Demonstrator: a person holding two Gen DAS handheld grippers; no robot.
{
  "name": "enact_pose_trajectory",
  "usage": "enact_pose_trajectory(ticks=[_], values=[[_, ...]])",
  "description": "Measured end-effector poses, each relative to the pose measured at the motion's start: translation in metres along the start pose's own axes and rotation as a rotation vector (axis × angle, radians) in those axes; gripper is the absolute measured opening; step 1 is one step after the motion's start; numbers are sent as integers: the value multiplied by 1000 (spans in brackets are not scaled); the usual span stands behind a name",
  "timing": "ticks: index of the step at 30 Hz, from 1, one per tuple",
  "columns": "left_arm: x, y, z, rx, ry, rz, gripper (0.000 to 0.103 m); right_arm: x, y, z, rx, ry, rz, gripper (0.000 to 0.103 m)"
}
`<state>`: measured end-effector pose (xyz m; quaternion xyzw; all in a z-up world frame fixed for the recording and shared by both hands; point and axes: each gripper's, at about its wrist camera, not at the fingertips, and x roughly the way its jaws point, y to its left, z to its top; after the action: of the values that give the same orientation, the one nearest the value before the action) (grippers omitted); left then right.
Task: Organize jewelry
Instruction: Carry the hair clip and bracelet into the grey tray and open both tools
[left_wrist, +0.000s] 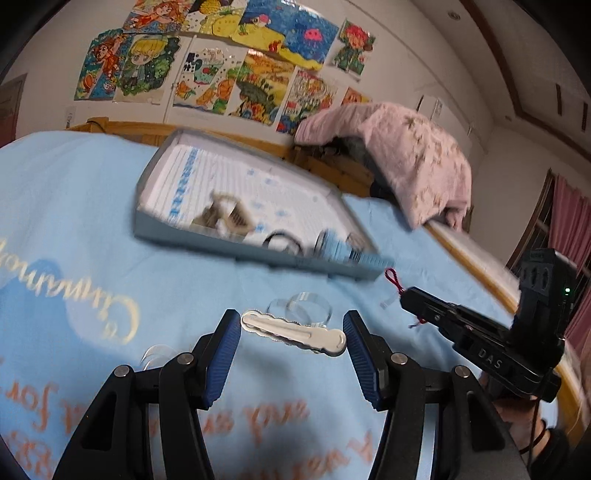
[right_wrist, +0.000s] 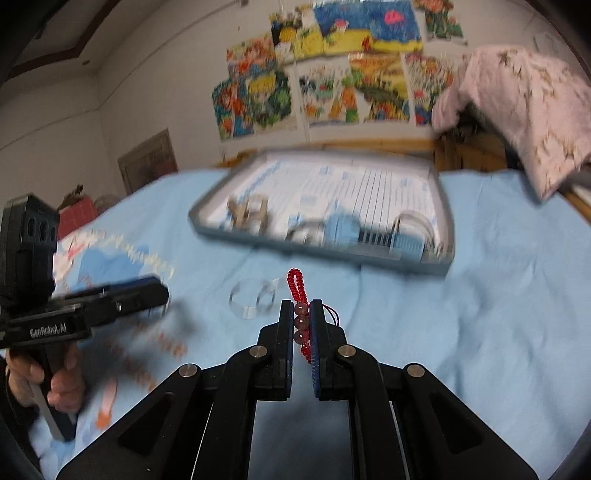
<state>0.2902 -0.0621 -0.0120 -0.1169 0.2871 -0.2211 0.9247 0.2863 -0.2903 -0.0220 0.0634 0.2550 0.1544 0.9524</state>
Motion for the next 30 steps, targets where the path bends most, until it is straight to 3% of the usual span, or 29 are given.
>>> enact_pose_trajectory(ticks=[4,9,14,20,30], values=[[19,-5,29,-3,-42,-14,55,0,-17,27,66,-95,12,8],[58,-14,63,49,-65,27,55,19,-47,58,61,-141,-39,8],[100,-14,77,44,-31,60,55,48,-80,70,87,-115,-101,8],[130,-20,79,82,21,112,55,80,-110,67,170,-77,-93,8],[142,-21,77,57,37,140,56,104,-111,53,187,-6,-111,8]])
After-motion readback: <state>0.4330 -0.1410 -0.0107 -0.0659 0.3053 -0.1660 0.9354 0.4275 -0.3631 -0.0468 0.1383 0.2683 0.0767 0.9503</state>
